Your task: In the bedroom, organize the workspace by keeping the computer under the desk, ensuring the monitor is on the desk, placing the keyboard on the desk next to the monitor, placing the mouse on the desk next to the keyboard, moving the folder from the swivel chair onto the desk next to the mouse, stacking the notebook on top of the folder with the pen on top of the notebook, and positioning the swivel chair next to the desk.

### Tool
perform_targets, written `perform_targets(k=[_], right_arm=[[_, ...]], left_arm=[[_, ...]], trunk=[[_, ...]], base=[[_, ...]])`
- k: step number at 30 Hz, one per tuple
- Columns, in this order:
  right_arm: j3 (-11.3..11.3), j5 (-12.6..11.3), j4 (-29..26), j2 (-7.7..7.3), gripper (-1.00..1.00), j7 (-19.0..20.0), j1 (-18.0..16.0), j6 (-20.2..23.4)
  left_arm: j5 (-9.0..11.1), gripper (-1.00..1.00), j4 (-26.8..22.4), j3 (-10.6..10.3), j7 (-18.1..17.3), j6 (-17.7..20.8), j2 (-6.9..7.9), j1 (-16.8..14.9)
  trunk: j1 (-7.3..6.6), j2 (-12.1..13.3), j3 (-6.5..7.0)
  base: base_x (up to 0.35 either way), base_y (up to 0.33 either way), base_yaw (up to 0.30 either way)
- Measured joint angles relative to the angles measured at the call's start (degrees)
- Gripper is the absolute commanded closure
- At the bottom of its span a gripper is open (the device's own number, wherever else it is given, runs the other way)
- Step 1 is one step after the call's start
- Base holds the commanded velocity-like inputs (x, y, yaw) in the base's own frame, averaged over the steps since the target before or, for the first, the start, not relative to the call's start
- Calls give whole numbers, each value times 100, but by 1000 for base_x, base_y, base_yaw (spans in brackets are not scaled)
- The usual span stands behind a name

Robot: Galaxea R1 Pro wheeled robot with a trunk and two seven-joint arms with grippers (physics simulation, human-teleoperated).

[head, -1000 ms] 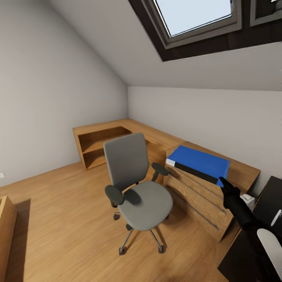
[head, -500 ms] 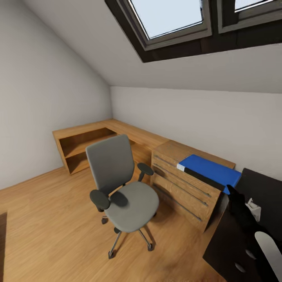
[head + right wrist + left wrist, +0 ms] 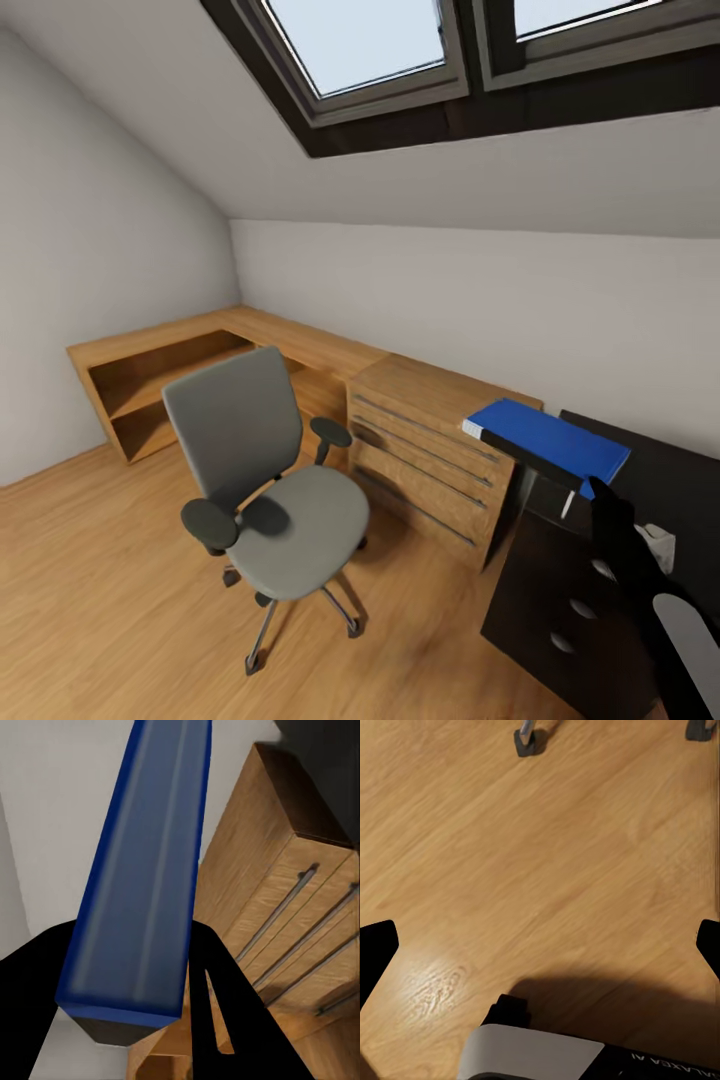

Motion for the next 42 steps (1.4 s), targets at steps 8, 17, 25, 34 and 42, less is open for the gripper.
perform_targets(k=[8,17,25,34,42], right_arm=[[-22,27,152,-23,100,-3,-1,-470],[-24,306,397,-40,100,4,-25,-1211],[-25,889,755,-40,100,4,-53,-1864],[-32,898,820,-44,100,5,-59,-2141],[-33,898,826,-44,100,5,-61,-2164]], left_arm=[[-8,-100,-1,-13,-1,-6,9,4],[-8,-100,-1,-19,0,-6,5,3],[-11,-100,0,-35,0,-7,-1,2],[-11,-100,0,-32,0,-7,0,1],[-11,-100,0,-39,0,-7,-7,0]], trunk=[[0,-1,-18],[0,0,-34],[0,0,-35],[0,0,-34],[0,0,-34]], base=[[0,-57,-285],[0,-126,-286],[0,-1,-289],[0,0,-293],[0,0,-297]])
